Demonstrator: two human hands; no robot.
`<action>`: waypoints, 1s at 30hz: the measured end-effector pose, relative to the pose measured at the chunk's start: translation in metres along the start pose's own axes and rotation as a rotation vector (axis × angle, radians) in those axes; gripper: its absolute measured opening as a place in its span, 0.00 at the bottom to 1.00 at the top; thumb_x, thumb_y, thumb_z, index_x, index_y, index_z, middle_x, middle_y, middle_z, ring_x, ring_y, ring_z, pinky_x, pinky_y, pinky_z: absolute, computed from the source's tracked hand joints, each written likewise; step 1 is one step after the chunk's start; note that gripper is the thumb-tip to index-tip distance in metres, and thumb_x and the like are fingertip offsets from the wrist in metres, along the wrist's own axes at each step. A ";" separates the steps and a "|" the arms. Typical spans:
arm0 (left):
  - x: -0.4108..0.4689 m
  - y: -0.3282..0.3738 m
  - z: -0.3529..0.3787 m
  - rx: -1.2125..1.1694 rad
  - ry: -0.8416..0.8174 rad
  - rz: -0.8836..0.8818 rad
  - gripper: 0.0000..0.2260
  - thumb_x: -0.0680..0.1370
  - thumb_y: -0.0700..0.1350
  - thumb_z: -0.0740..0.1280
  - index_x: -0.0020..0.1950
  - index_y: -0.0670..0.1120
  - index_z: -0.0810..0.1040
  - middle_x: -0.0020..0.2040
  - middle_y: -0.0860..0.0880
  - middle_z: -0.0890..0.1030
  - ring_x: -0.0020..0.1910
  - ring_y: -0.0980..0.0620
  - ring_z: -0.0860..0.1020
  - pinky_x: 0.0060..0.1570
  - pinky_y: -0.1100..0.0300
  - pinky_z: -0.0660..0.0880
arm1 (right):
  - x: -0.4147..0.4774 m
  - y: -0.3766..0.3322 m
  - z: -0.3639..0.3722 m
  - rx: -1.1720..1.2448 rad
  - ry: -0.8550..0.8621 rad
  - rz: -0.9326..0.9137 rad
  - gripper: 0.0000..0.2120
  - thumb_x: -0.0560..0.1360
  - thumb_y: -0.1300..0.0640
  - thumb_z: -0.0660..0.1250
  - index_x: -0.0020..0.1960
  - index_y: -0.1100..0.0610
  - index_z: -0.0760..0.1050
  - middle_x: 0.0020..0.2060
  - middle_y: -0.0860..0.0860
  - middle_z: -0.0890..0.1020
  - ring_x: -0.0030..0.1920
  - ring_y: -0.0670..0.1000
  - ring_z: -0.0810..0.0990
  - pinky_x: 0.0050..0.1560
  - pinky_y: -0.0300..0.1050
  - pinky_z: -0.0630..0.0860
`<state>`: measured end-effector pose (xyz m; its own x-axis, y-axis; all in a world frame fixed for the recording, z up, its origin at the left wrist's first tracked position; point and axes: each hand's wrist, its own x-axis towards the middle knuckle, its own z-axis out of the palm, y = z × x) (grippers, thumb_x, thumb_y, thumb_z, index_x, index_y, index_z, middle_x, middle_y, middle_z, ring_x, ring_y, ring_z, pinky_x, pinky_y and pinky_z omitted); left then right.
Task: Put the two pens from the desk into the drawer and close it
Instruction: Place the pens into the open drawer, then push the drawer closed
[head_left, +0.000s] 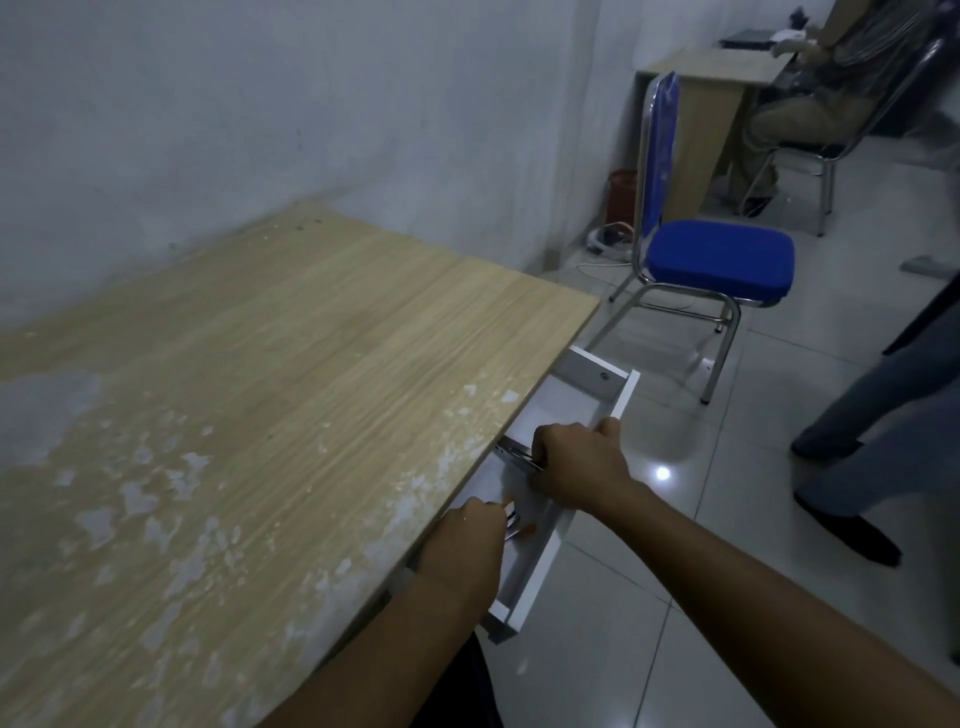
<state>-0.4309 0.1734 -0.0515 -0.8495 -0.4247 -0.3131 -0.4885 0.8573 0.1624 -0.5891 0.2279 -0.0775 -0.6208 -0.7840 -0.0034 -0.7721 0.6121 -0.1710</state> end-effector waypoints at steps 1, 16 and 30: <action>0.000 -0.001 -0.001 -0.012 -0.008 -0.004 0.07 0.75 0.35 0.65 0.52 0.41 0.73 0.54 0.39 0.76 0.51 0.41 0.78 0.40 0.57 0.67 | 0.000 0.000 0.000 0.003 0.007 -0.004 0.05 0.68 0.52 0.68 0.42 0.52 0.74 0.36 0.49 0.81 0.39 0.52 0.78 0.48 0.50 0.53; -0.031 -0.077 -0.066 -0.434 0.742 0.219 0.03 0.75 0.41 0.68 0.46 0.44 0.82 0.48 0.49 0.84 0.47 0.57 0.79 0.49 0.78 0.68 | -0.066 0.021 0.037 1.219 0.402 0.459 0.11 0.77 0.55 0.62 0.59 0.47 0.70 0.60 0.51 0.75 0.56 0.48 0.76 0.44 0.38 0.72; -0.028 -0.118 -0.028 -0.175 0.610 -0.045 0.20 0.76 0.56 0.56 0.63 0.50 0.75 0.67 0.51 0.74 0.68 0.53 0.70 0.65 0.48 0.62 | -0.078 0.027 0.064 1.461 0.296 0.367 0.17 0.76 0.54 0.67 0.64 0.50 0.73 0.61 0.54 0.79 0.58 0.53 0.80 0.56 0.57 0.79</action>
<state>-0.3549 0.0756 -0.0357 -0.7628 -0.5930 0.2578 -0.5080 0.7962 0.3286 -0.5522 0.2991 -0.1452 -0.8819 -0.4606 -0.1005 0.1186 -0.0104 -0.9929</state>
